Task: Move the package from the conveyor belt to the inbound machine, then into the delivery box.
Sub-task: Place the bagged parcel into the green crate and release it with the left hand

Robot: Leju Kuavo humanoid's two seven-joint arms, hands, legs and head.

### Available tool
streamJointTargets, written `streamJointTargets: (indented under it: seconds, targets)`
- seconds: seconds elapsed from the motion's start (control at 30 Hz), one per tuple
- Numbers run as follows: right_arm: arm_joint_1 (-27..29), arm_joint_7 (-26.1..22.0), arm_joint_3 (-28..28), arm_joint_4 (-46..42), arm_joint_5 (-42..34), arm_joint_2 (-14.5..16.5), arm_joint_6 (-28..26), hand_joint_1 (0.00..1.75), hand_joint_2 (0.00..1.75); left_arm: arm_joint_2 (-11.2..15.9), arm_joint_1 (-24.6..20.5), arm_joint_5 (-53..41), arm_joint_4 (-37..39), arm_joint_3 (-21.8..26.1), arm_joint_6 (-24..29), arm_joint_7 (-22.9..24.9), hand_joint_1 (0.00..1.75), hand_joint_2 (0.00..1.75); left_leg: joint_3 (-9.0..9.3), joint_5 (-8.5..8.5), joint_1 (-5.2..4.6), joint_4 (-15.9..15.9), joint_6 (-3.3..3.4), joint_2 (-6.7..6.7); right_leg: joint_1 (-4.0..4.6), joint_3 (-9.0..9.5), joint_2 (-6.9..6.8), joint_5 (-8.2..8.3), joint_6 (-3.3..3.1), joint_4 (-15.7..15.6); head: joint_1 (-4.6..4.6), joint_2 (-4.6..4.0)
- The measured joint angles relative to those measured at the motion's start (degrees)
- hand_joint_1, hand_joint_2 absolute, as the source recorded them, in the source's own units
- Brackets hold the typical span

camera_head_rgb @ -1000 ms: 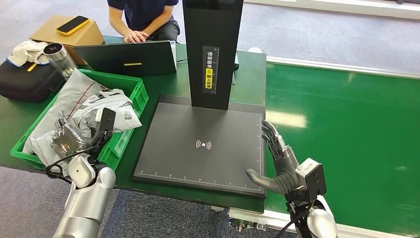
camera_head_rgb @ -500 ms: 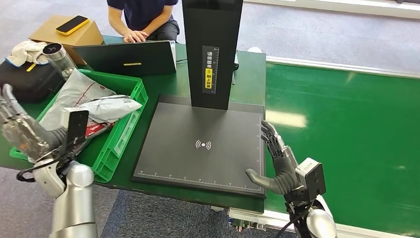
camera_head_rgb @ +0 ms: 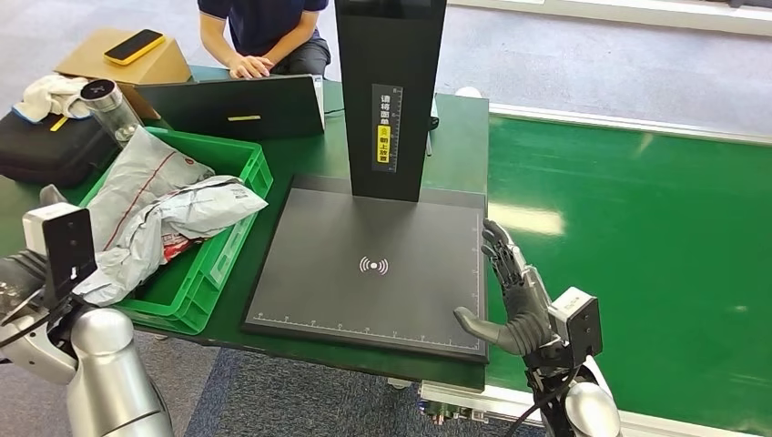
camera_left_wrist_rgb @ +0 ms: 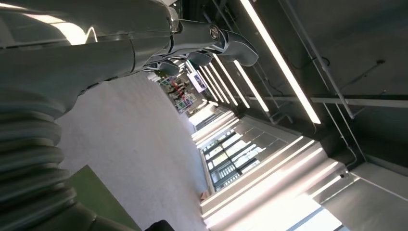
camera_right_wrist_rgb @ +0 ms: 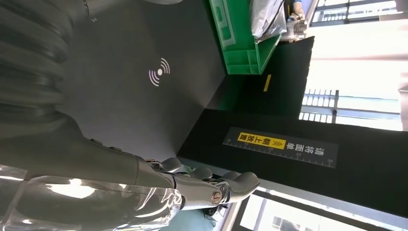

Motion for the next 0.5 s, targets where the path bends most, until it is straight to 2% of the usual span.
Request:
streamJointTargets:
  seconds: [0.07,0.13,0.2,0.27,0.3,0.4,0.5]
  targets:
    - [-0.06,0.0,0.05,0.0,-0.05,-0.1,-0.05,0.0,1.75,0.15,0.35,4.07,0.01,-0.78,-0.07,0.36,0.0,0.87,-0.01,0.0,0.0,0.0,0.0,-0.02,-0.01,-0.01,-0.02,0.0,0.0,-0.01,-0.01,0.0]
    - [-0.13,-0.08,0.11,0.01,-0.06,-0.25,-0.16,0.0,1.75,0.54,0.57,14.92,1.38,-2.4,-1.18,-0.14,0.0,1.75,0.0,0.0,-0.01,0.0,0.0,-0.07,-0.02,-0.01,-0.07,-0.01,0.0,-0.02,-0.01,0.01]
    - [-0.36,-0.36,0.18,0.11,-0.1,-0.38,-0.25,0.0,1.75,1.57,1.05,32.66,3.91,-5.75,-6.81,-0.38,0.0,1.75,0.0,0.01,-0.01,0.0,0.01,-0.1,-0.01,-0.02,-0.1,-0.01,0.01,-0.03,-0.02,0.01]
    - [-0.86,-0.81,0.24,0.37,-0.19,-0.56,-0.25,0.0,1.75,2.91,1.84,48.79,6.03,-10.4,-17.41,-0.17,0.0,1.75,-0.01,0.01,0.0,0.0,0.02,-0.1,-0.01,-0.02,-0.1,0.0,0.01,-0.03,-0.01,0.0]
    - [-1.18,-1.06,0.29,0.55,-0.22,-0.68,-0.21,0.0,1.75,3.58,2.12,53.83,6.77,-12.84,-23.2,-0.03,0.0,1.75,-0.02,0.02,0.0,0.0,0.03,-0.08,-0.01,-0.01,-0.08,0.01,0.01,-0.03,0.0,0.0]
    - [-1.92,-1.75,0.61,1.22,-0.23,-0.96,-0.04,0.0,1.75,5.54,2.65,60.93,8.59,-19.8,-36.72,0.8,0.0,1.75,-0.01,0.02,-0.01,0.01,0.03,0.01,-0.03,0.0,0.01,0.06,0.03,-0.02,0.0,0.01]
    - [-2.12,-2.16,1.03,1.65,0.09,-1.13,0.0,0.0,1.75,6.93,3.45,62.84,9.9,-25.52,-43.68,1.76,0.0,1.75,-0.03,0.01,-0.03,0.02,0.03,-0.01,-0.04,-0.01,0.0,0.06,0.05,-0.03,0.0,0.0]
